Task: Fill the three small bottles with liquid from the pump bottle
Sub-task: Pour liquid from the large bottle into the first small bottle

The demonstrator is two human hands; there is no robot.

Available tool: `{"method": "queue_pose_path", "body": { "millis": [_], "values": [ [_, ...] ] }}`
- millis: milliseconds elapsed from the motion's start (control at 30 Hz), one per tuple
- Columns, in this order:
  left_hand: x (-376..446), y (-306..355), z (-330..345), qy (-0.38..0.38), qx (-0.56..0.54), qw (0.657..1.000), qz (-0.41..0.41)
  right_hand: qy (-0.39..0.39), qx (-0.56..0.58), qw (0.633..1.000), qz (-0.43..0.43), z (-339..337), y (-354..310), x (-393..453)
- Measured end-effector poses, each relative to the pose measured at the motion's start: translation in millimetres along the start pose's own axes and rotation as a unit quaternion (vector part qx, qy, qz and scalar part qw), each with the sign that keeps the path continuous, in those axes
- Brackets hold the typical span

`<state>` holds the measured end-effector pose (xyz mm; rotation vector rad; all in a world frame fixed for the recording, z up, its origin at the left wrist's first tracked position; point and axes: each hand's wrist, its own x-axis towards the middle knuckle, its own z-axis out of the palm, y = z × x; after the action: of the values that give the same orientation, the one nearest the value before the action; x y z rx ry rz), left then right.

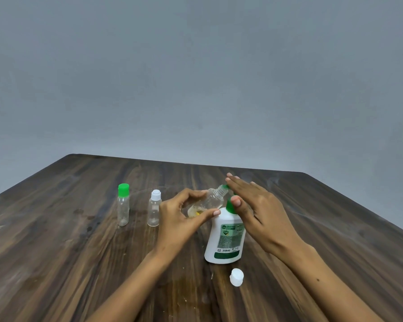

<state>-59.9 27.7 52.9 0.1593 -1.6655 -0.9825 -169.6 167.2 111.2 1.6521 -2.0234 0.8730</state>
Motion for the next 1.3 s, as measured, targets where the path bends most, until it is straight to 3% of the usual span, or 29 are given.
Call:
{"method": "queue_pose_path", "body": {
  "millis": [600, 1300],
  "values": [
    [1.1, 0.0, -1.4, -0.005, -0.009, 1.0, 0.006, 0.032, -0.034, 0.999, 0.012, 4.1, -8.3, -1.6],
    [0.3, 1.6, -0.6, 0.008, -0.003, 1.0, -0.005, 0.031, 0.029, 0.999, 0.017, 2.9, -0.5, -1.0]
  ]
}}
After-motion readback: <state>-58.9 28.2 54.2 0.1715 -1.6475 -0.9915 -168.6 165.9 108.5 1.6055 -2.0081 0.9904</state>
